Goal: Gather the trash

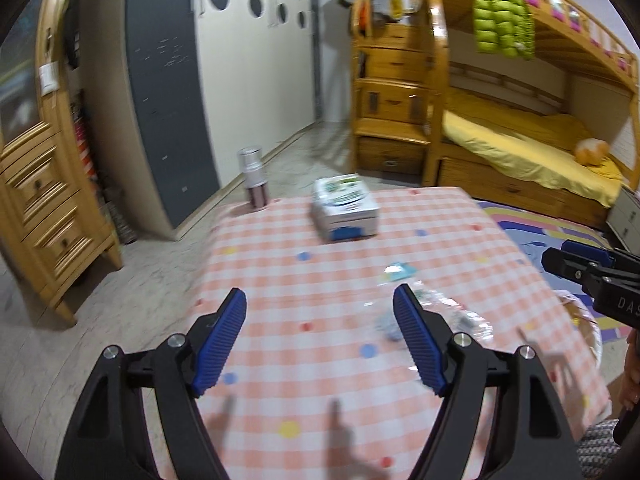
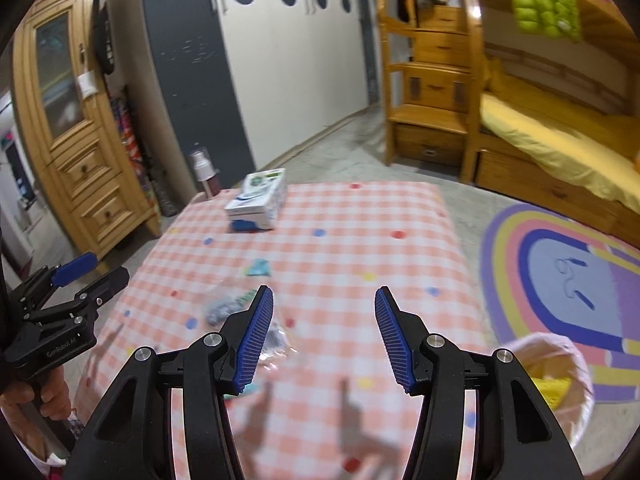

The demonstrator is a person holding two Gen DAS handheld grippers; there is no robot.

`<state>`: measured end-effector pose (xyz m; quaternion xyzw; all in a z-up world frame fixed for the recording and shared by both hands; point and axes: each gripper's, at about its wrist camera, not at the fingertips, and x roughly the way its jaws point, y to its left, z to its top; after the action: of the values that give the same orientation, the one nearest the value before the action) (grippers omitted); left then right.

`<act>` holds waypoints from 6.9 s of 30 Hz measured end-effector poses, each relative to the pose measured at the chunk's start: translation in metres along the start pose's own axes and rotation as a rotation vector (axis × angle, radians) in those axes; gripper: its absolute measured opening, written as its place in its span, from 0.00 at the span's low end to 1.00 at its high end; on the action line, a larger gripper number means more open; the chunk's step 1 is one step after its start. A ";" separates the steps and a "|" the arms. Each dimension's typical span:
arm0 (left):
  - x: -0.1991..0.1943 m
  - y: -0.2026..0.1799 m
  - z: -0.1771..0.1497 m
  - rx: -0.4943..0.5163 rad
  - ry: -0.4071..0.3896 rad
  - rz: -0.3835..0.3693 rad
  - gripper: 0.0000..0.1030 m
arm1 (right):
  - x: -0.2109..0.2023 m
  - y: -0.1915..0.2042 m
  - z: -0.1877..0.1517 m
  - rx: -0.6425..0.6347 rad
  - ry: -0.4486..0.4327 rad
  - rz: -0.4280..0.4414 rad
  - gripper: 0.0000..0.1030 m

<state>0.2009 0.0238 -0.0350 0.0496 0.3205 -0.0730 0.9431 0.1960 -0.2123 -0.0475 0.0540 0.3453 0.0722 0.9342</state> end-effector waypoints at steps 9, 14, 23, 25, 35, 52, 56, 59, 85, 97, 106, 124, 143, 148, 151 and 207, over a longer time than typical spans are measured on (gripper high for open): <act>0.015 0.021 -0.002 -0.058 0.073 0.059 0.73 | 0.048 0.028 -0.027 -0.100 0.173 0.105 0.69; 0.014 0.017 -0.004 -0.050 0.075 0.060 0.73 | 0.055 0.041 -0.032 -0.155 0.191 0.125 0.85; 0.016 0.019 -0.006 -0.063 0.089 0.054 0.73 | 0.075 0.055 -0.044 -0.241 0.261 0.110 0.83; 0.016 0.019 -0.006 -0.063 0.090 0.052 0.73 | 0.072 0.060 -0.048 -0.292 0.252 0.078 0.67; 0.020 0.015 -0.009 -0.049 0.101 0.066 0.73 | 0.059 0.060 -0.052 -0.345 0.224 0.055 0.01; 0.028 -0.006 -0.002 -0.011 0.090 0.055 0.86 | 0.003 -0.015 -0.011 0.030 -0.022 -0.029 0.00; 0.046 -0.024 0.013 0.002 0.093 0.037 0.88 | 0.014 -0.028 0.002 0.094 -0.035 -0.089 0.00; 0.062 -0.034 0.025 0.000 0.105 0.026 0.88 | 0.027 -0.035 0.014 0.142 -0.040 -0.108 0.00; 0.186 -0.054 0.071 0.025 0.193 0.052 0.68 | 0.068 -0.090 0.049 0.330 -0.040 -0.100 0.00; 0.053 -0.078 0.033 0.067 0.065 -0.059 0.68 | 0.013 -0.078 0.019 0.315 -0.081 -0.088 0.00; -0.017 -0.101 -0.019 0.076 -0.001 -0.135 0.68 | -0.038 -0.078 -0.027 0.344 -0.115 -0.073 0.00; -0.033 -0.213 -0.027 0.256 -0.097 -0.340 0.68 | -0.109 -0.161 -0.075 0.540 -0.155 -0.235 0.00; 0.011 -0.347 -0.048 0.421 0.012 -0.598 0.69 | -0.107 -0.272 -0.154 0.726 -0.054 -0.467 0.07; 0.014 -0.347 -0.048 0.410 0.020 -0.586 0.80 | -0.100 -0.285 -0.164 0.782 -0.027 -0.447 0.38; 0.013 -0.335 -0.042 0.374 0.019 -0.577 0.82 | -0.103 -0.281 -0.163 0.776 -0.028 -0.440 0.38; -0.185 -0.044 -0.082 0.041 0.108 0.037 0.93 | -0.221 0.024 -0.108 0.012 -0.035 -0.188 0.90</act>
<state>-0.0003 0.0112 0.0116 0.0786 0.3683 -0.0593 0.9245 -0.0434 -0.2210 0.0155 0.0280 0.3327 -0.0188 0.9424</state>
